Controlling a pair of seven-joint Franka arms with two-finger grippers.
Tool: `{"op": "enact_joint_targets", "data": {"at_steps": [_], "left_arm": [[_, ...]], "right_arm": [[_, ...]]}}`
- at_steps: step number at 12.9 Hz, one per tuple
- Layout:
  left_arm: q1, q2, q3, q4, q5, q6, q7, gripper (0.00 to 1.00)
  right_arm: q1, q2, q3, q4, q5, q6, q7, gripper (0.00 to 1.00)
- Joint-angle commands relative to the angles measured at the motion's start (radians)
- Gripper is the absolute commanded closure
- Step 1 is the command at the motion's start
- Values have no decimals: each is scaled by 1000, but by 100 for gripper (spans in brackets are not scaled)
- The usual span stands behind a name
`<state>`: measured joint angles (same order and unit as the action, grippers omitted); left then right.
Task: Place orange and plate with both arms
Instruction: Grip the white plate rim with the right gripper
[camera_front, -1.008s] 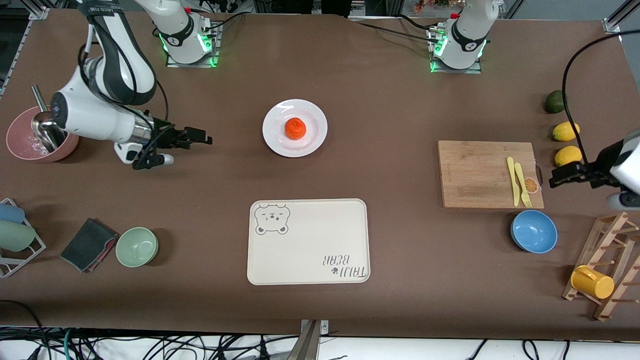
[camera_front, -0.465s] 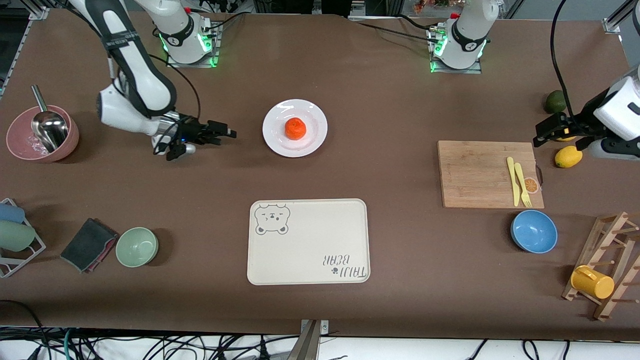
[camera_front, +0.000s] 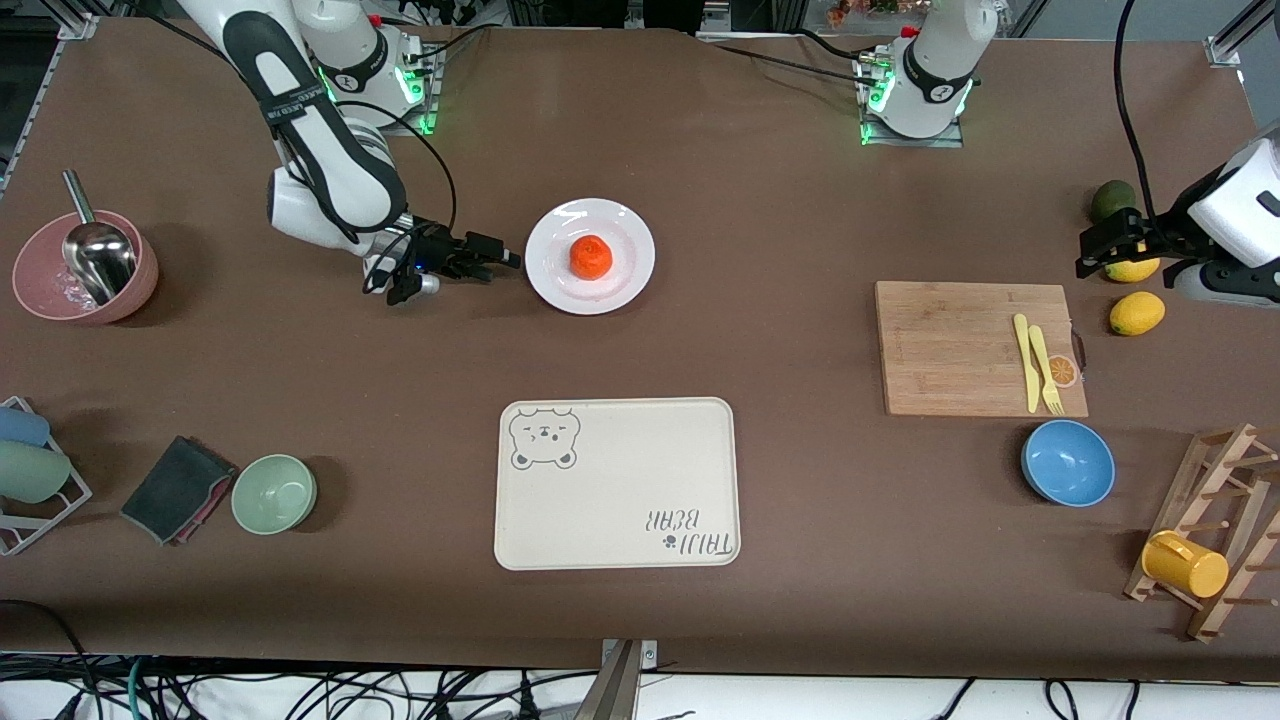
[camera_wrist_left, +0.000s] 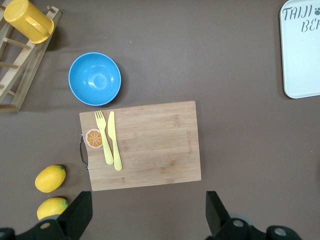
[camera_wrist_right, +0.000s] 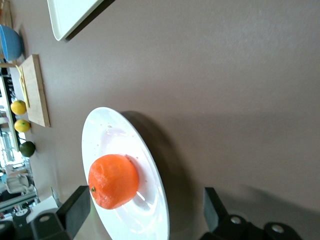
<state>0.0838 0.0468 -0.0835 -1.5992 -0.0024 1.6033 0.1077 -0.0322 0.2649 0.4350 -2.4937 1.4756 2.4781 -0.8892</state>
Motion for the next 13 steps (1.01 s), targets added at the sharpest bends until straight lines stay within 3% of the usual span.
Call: {"op": "enact_joint_targets", "data": {"at_steps": [1,5,8,13], "left_arm": [[-2,-15,1,4,12,-19,43,0],[-1,-5,2,1,4,-25,41,0],[-5,-2,2,1,4,-25,41,0],[-7,-1,2,-1,10,-28,41,0]], "right_arm": [[-6,31,72,-10,121,91,-75,1],[-3,60,91,-8,253,116,-169,21],[-2,68,99,-7,265,122,-174,36],[17,103,126,3,400,160,-285,37]]}}
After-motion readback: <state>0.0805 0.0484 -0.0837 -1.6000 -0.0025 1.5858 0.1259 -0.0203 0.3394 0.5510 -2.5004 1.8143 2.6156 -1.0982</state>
